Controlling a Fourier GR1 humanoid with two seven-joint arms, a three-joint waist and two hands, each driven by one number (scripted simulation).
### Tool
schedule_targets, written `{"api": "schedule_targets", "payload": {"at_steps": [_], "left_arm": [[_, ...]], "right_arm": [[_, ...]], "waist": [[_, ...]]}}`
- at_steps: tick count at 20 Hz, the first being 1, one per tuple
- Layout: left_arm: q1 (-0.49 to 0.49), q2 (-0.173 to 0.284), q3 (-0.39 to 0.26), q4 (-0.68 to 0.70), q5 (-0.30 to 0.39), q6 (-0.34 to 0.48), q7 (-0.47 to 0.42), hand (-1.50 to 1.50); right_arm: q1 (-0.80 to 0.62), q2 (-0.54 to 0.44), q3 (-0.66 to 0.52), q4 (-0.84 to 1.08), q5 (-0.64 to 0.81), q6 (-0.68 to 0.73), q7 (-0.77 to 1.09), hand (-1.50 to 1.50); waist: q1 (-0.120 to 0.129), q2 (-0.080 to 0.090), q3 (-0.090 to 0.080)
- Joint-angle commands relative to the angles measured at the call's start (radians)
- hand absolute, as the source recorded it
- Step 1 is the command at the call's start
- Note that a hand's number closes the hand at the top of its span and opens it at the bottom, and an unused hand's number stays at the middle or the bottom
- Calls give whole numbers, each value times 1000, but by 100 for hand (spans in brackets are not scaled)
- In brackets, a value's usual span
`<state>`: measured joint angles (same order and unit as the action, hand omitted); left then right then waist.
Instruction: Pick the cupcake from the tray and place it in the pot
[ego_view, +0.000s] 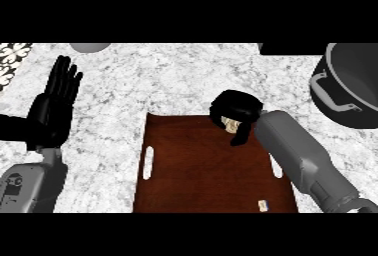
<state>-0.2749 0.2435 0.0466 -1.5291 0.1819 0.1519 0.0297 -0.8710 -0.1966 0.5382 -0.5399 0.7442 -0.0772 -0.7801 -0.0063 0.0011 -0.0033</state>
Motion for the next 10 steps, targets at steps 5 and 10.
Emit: {"api": "schedule_targets", "payload": {"at_steps": [5,10], "left_arm": [[4,9,4,-4,-5,2,4,0],[0,1,-10,-1,-3,-6,11,0]], "right_arm": [[-119,-67,-288,161,-118,-177,633,150],[-245,-102,-332,222,-69,-396,1031,150]], "waist": [[0,-1,-3],[30,-4,-9]]}}
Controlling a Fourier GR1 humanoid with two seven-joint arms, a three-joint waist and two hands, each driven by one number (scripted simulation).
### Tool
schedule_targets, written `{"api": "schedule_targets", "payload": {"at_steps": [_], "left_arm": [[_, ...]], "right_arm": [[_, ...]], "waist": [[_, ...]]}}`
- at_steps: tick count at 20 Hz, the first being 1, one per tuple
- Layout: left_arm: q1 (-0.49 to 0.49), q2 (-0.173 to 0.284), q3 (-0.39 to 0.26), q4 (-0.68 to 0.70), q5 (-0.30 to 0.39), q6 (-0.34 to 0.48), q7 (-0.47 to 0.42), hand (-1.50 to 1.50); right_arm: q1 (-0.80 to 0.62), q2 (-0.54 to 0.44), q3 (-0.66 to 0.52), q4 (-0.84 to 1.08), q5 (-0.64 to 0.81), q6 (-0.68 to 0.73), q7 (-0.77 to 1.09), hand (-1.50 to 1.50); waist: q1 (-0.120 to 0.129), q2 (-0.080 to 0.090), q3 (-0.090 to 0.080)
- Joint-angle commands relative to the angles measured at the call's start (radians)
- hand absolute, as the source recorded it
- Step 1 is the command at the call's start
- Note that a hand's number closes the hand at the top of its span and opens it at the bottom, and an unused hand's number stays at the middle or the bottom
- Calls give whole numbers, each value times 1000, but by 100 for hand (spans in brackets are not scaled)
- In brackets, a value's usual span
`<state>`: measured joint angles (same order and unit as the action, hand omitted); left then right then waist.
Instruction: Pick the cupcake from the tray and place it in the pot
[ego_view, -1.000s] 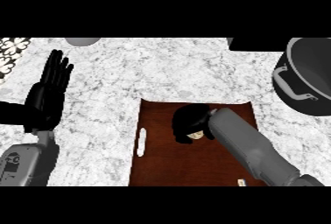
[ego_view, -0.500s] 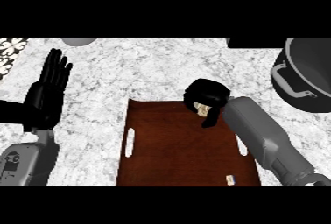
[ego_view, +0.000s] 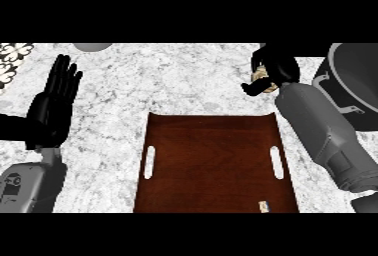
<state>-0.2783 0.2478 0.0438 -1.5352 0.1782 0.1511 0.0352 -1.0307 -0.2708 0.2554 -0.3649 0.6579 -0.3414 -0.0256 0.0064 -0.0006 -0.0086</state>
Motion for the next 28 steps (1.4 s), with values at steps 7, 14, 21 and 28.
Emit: {"api": "schedule_targets", "payload": {"at_steps": [7,14,21,28], "left_arm": [[-22,-15,-22,15,-3,-10,0,0],[-22,-2,2,31,-3,-11,-2,0],[3,-2,21,36,3,-20,-12,0],[21,4,31,-17,-7,-7,18,0]], "right_arm": [[-249,-81,34,184,217,-420,784,150],[-391,-53,153,310,383,-411,1205,150],[-286,-125,121,307,355,-352,1164,150],[-139,-230,70,197,313,-416,1056,150]], "waist": [[43,12,-1],[16,3,6],[-18,-4,8],[-29,-9,8]]}}
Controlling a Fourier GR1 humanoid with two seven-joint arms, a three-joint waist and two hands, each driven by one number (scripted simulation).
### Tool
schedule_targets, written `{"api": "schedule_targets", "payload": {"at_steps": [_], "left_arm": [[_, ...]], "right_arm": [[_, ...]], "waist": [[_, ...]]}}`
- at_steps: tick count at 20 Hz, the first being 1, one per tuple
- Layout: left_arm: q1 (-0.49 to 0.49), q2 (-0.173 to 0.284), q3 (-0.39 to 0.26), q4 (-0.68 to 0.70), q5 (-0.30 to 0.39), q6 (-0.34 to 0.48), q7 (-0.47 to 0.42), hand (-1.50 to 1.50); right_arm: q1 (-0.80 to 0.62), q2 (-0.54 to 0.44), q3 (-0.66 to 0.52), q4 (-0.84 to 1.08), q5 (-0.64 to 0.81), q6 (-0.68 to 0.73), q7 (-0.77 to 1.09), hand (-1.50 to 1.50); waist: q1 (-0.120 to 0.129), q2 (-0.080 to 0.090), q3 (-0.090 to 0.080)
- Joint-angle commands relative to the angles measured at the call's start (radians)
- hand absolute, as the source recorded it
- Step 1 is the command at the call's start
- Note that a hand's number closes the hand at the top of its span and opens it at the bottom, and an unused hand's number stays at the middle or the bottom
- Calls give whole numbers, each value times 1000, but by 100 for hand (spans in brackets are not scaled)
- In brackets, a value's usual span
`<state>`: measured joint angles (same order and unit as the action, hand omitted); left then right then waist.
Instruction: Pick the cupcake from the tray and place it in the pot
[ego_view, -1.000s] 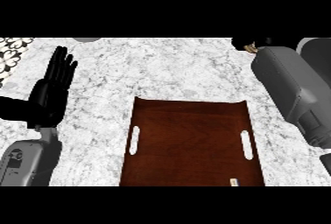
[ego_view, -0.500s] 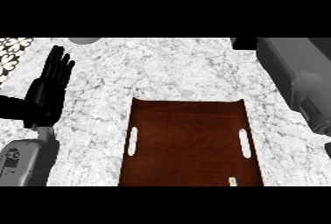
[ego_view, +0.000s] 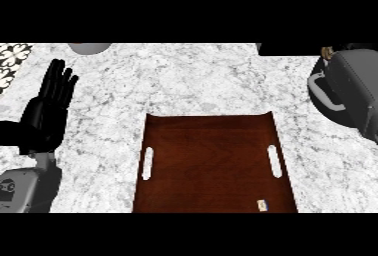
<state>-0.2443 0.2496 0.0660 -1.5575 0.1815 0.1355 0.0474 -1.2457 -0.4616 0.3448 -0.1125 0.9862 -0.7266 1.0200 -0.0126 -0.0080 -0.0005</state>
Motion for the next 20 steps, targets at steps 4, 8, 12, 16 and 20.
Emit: {"api": "schedule_targets", "payload": {"at_steps": [4,8,12,16,20], "left_arm": [[26,-12,2,-29,-9,6,9,0],[-11,2,27,-2,2,-17,7,0],[-32,-18,-2,-24,-39,10,26,0],[-40,-39,2,26,-19,-14,-12,0],[-62,-9,24,45,-15,-23,9,0]], "right_arm": [[195,-122,-74,-156,-72,-53,-96,150],[300,-129,-93,-197,-72,-87,-116,150],[323,-201,-170,-195,-131,-54,-229,150],[358,-195,-219,-143,-189,24,-303,150],[414,-177,-388,-198,-395,20,-440,-150]], "waist": [[-7,-1,0],[8,6,1],[20,10,1],[25,14,2],[19,16,4]]}}
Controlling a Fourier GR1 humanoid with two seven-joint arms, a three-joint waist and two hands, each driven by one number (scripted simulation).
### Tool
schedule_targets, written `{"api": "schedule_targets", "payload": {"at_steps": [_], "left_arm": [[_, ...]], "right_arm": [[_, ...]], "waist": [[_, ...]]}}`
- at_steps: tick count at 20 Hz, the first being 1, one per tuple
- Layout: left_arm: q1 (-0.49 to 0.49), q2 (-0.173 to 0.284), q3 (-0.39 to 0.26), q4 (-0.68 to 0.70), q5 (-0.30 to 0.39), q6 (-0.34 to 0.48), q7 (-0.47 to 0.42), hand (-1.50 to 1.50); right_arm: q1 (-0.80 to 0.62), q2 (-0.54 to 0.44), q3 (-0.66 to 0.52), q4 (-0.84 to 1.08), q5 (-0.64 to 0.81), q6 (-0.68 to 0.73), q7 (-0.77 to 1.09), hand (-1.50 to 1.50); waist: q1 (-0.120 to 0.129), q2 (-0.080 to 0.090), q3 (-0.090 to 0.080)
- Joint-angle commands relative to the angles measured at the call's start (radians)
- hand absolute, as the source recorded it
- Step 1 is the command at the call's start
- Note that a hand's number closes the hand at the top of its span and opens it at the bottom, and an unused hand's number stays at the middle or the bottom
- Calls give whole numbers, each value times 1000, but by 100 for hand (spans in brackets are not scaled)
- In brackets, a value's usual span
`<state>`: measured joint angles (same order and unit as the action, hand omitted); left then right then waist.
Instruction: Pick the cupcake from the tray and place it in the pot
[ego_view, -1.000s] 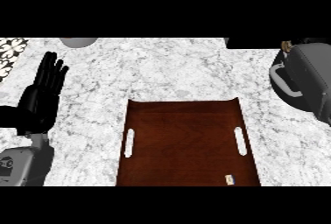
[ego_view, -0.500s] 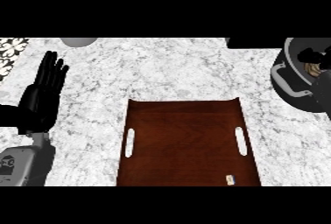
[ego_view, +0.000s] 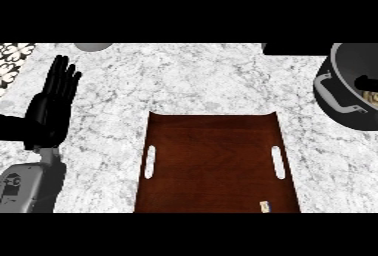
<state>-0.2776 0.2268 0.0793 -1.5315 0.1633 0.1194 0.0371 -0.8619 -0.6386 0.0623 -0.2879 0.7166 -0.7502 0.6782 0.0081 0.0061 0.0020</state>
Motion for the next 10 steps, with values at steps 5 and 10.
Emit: {"api": "schedule_targets", "payload": {"at_steps": [5,10], "left_arm": [[-16,-5,4,19,3,-15,-9,0],[-26,-50,-40,-4,-37,33,22,0]], "right_arm": [[82,13,-170,-15,-202,102,-341,-150],[97,19,-233,-50,-240,-43,-505,-150]], "waist": [[13,5,1],[14,6,2]]}}
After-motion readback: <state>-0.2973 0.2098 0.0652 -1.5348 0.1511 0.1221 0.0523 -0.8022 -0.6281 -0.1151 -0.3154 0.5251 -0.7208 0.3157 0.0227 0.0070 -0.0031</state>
